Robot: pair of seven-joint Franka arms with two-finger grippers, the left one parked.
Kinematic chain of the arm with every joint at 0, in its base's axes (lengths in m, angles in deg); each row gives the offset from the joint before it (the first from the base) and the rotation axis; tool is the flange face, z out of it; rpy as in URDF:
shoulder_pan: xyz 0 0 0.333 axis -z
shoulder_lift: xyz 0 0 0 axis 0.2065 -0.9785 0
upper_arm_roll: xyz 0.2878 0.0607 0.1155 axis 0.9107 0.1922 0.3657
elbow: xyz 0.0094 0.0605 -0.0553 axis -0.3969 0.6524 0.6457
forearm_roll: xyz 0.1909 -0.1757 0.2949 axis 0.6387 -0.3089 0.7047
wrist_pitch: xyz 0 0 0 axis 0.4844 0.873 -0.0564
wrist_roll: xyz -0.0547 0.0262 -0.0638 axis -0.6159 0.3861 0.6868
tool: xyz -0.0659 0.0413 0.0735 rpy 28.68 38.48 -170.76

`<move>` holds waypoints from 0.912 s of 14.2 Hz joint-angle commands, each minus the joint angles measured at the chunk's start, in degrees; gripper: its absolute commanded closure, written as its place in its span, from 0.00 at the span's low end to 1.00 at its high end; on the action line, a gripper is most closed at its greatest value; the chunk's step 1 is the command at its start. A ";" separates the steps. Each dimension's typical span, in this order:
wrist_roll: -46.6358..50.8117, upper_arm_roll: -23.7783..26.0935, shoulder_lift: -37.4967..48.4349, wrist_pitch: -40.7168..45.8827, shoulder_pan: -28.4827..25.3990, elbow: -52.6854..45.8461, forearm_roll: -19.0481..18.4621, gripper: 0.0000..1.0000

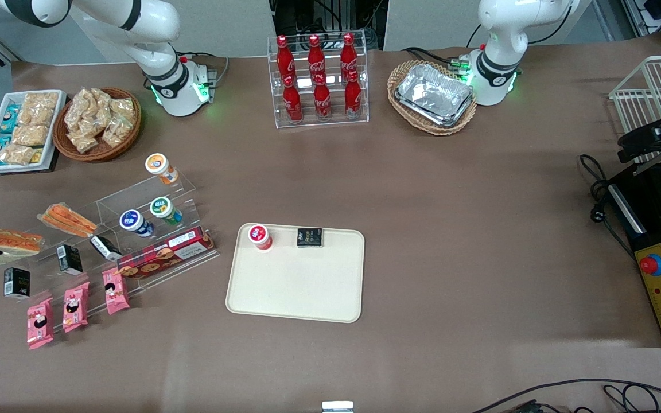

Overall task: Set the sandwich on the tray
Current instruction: 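Lift the sandwich and carry it toward the cream tray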

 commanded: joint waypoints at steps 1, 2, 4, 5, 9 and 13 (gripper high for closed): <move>-0.06 -0.10 1.28 0.56 0.40 -1.69 2.32 0.91; 1.25 -0.27 1.89 1.96 0.49 -2.30 3.89 0.90; 4.06 -0.28 2.42 4.34 0.31 -4.32 4.96 0.90; 6.43 -0.28 2.68 5.83 -0.04 -5.55 4.96 0.90; 17.15 0.60 2.69 11.37 -2.75 -10.91 3.91 0.88; 30.76 0.60 3.74 11.73 -10.74 -11.54 -0.92 0.84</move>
